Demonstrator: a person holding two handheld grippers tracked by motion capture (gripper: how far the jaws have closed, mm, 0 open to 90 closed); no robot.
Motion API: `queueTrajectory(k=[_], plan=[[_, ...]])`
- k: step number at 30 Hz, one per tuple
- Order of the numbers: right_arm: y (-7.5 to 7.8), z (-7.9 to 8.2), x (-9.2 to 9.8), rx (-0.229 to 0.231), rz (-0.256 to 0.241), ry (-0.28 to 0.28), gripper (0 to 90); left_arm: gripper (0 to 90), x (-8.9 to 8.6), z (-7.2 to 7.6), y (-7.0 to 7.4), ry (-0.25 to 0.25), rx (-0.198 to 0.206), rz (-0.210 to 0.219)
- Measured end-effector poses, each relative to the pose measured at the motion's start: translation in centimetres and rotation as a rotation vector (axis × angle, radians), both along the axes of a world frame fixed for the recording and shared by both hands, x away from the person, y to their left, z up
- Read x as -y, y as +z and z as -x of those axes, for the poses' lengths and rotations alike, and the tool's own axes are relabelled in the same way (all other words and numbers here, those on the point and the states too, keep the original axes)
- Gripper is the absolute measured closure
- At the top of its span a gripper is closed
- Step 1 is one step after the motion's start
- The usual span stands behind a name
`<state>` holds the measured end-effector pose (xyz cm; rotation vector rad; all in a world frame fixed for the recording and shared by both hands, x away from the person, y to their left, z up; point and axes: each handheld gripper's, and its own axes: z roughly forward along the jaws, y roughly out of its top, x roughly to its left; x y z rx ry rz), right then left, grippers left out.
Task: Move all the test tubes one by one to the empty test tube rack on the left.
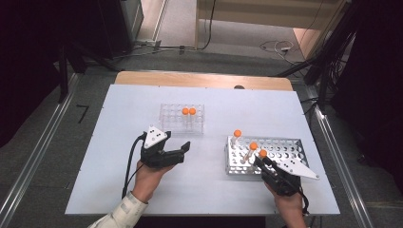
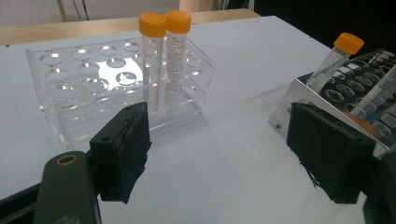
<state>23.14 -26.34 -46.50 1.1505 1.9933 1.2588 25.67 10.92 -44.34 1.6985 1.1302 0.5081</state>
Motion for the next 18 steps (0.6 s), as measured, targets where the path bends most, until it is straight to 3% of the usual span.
queueTrajectory(k=[7,18], plan=[[1.2,0.4,0.1,0.040,-0.005,-0.008,71.4,21.7,0.0,0.0,-0.1,0.000,-0.001,0.001],[3.6,1.2,0.4,0.087,-0.054,-0.011,71.5,21.7,0.1,0.0,0.0,-0.002,0.001,0.002]])
